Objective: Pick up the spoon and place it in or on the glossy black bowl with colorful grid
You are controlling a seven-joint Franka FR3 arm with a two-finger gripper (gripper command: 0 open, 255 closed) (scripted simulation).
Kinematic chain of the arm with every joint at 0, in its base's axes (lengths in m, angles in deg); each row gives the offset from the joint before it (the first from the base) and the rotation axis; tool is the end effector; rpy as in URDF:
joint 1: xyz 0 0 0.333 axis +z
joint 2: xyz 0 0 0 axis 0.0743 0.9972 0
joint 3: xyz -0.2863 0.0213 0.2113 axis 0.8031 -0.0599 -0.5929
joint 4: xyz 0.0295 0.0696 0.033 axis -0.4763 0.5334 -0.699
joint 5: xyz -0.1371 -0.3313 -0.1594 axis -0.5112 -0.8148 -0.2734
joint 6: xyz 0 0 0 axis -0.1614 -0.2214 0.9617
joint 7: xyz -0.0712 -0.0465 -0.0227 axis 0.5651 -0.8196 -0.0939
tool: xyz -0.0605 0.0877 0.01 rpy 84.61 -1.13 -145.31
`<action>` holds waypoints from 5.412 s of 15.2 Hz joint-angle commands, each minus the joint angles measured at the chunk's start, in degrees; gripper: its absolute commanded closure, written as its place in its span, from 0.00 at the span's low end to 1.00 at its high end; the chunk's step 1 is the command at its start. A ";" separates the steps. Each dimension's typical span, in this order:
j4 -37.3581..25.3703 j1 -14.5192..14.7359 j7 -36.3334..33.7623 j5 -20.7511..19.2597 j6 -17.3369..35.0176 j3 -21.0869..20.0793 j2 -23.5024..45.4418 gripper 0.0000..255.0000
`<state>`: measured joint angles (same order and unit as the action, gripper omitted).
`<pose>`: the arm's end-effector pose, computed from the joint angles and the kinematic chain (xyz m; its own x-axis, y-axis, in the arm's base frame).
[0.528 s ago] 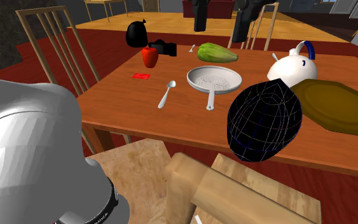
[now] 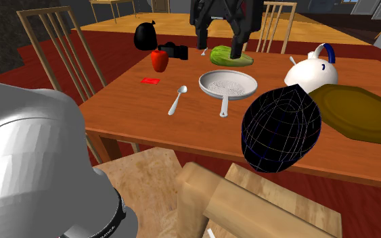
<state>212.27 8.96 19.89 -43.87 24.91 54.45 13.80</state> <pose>0.2996 0.0671 0.6027 0.9740 0.2195 -0.0565 0.2224 -0.9737 0.0504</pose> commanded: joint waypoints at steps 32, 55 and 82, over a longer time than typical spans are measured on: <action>1.89 11.98 -11.36 -4.87 27.51 -23.69 35.71 0.00; -0.16 12.10 -9.68 -3.23 22.83 -23.33 32.62 1.00; -14.54 12.08 -5.47 -0.65 2.19 -21.36 25.42 1.00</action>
<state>198.35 21.04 14.43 -44.52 27.72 33.11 39.19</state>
